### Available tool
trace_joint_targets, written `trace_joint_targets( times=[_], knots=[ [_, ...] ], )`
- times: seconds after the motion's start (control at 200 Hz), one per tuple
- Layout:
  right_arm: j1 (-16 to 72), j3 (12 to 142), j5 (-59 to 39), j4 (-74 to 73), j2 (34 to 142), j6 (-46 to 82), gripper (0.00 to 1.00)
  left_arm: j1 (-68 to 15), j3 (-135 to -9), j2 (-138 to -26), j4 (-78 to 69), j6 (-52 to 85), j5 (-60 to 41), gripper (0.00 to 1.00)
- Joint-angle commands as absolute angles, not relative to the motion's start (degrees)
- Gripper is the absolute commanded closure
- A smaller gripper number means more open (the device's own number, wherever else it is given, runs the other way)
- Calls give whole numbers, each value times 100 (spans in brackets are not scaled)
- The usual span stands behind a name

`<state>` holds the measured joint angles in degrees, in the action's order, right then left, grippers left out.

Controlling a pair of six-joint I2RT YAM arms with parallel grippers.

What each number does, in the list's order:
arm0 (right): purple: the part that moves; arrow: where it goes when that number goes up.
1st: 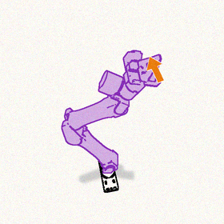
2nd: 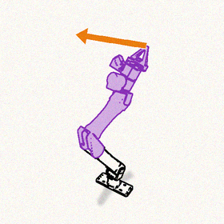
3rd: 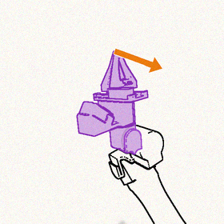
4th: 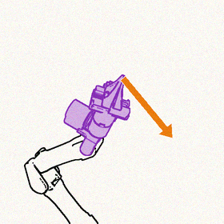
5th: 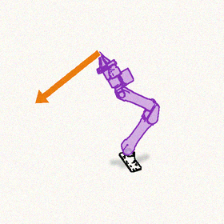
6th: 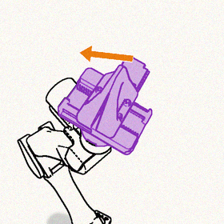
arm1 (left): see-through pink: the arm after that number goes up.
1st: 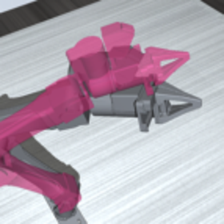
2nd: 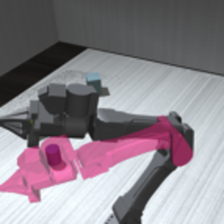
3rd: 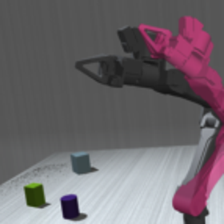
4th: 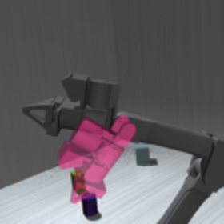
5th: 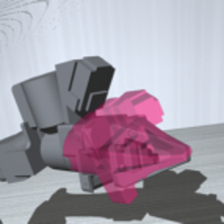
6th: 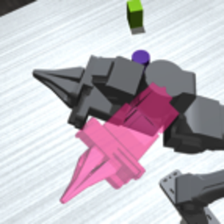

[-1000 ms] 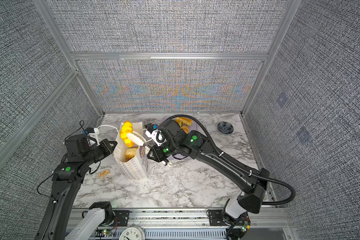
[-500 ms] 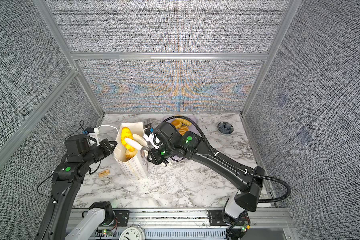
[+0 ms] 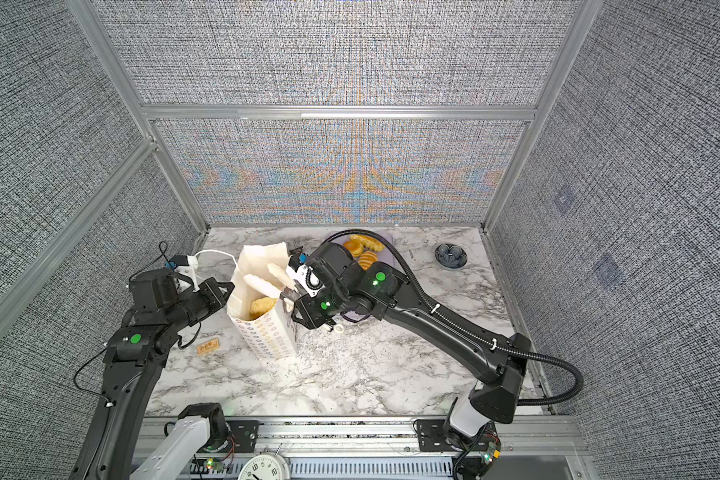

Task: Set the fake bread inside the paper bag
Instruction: 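Lower the yellow-orange bread into the bag and open the tongs, then draw the right gripper with tongs back over the tray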

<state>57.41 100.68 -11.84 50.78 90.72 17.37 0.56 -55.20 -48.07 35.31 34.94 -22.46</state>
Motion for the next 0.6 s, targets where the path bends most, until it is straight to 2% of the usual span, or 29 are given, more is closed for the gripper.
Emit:
trace_joint_targets(
  times=[0.0,0.595],
  knots=[
    [5768,10126,-1065,4995,8942,1685,54,64,-5515,-4790,3465,3480,-2261,100],
    [5515,9502,173,4505,7788,1773,56,64,-5501,-4781,3462,3489,-2268,100]
  ],
)
